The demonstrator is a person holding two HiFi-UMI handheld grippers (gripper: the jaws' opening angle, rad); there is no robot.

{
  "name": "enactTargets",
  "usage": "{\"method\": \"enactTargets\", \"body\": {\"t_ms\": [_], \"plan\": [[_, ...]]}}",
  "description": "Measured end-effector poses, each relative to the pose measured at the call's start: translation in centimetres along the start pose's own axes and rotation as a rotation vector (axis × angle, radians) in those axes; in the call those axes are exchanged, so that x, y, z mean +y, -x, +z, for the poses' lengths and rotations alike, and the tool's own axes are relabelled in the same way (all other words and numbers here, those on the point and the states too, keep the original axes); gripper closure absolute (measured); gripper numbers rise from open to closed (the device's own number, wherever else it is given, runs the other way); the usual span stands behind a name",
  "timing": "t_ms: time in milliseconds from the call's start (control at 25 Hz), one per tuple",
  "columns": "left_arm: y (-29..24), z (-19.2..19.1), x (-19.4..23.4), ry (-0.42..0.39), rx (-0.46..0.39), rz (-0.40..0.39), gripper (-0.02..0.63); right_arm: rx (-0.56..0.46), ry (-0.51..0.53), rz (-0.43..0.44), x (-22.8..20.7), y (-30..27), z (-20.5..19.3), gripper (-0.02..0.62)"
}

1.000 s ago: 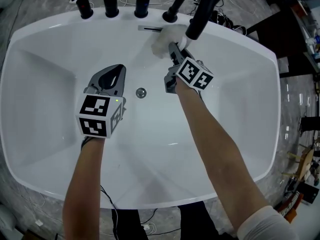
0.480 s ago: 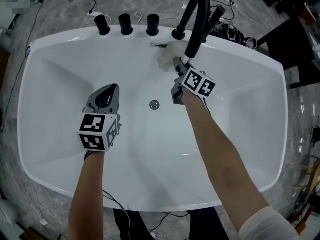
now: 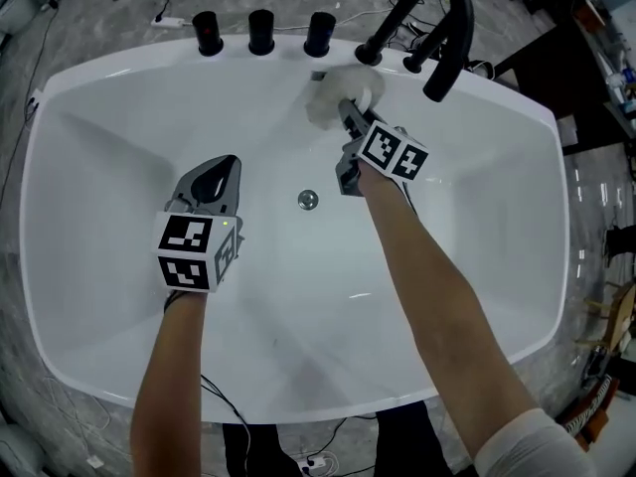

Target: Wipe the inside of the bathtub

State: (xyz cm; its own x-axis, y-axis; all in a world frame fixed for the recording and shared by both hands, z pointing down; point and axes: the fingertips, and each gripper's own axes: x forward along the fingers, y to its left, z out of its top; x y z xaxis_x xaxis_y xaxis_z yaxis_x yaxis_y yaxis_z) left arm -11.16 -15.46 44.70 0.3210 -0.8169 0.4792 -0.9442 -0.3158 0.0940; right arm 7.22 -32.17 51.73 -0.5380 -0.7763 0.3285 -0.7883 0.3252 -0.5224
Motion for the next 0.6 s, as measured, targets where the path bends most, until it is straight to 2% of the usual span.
{"method": "enactTargets", "body": {"t_ms": [240,440,600], "plan": [[0.6,-0.6,4.2,0.004,-0.008,0.001,0.600,-0.029,-0.016,-0.039,1.5,-1.6,-1.3,0.505],[1.1,-0.9,6.7,-0.008,0.001,-0.005,0.600,-0.005,-0.014,-0.005,4.8,-3.3,-2.4,0.505],[2.6,-1.2,9.8,-0.010,-0.003,-0.004,0.600,0.032,0.026,0.050,9.5,-5.4,-4.1,0.505]]}}
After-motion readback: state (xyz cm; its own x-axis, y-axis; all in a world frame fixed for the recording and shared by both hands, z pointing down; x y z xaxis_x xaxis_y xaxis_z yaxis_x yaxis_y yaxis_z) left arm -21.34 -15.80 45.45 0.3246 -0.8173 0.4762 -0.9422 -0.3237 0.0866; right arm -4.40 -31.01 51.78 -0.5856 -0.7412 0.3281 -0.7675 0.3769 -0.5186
